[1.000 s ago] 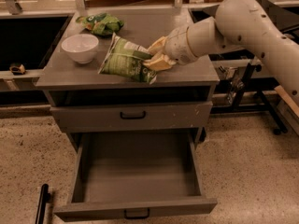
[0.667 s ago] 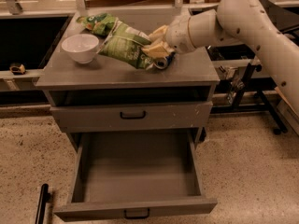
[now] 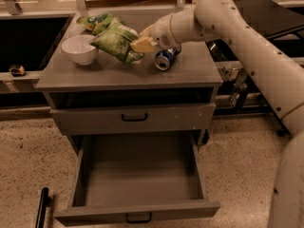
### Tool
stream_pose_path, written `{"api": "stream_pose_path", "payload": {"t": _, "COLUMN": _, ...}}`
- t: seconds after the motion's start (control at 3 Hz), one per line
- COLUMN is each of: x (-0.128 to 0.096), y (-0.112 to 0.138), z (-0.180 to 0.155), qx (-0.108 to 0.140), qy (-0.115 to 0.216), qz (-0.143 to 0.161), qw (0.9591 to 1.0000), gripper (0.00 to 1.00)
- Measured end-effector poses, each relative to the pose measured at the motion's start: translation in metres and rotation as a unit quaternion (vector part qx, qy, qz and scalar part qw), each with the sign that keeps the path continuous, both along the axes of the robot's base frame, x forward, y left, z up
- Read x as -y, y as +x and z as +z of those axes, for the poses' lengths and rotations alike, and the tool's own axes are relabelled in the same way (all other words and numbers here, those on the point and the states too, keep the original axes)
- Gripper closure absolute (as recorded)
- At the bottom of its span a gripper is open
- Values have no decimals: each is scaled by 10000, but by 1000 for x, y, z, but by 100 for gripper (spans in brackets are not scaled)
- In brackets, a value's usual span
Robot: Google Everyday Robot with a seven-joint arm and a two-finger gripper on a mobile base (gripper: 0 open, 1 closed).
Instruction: Pick green jalapeno chip bag from middle drawer and place on counter
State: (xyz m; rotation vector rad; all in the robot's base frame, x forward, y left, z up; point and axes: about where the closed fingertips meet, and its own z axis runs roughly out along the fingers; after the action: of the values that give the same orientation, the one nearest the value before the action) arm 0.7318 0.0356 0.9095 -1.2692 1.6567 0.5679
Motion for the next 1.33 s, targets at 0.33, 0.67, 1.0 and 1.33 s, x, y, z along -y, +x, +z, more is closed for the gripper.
{"api": "stream_pose_path", "payload": {"t": 0.33, "x": -7, "y": 1, "z": -2, "qx": -188, "qy": 91, "qz": -72, "qw": 9998, "gripper": 59}}
{"api": "stream_pose_path", "payload": {"t": 0.67, "x": -7, "y": 1, "z": -2, "qx": -189, "qy": 91, "qz": -70, "qw": 9998, "gripper": 28}}
{"api": "stream_pose_path", "payload": {"t": 1.0, "x": -7, "y": 1, "z": -2, "qx": -189, "qy": 91, "qz": -70, "qw": 9998, "gripper": 5}}
{"api": "stream_pose_path", "payload": {"t": 1.33, "x": -7, "y": 1, "z": -2, "qx": -190, "qy": 91, "qz": -69, "qw": 9998, "gripper": 0}}
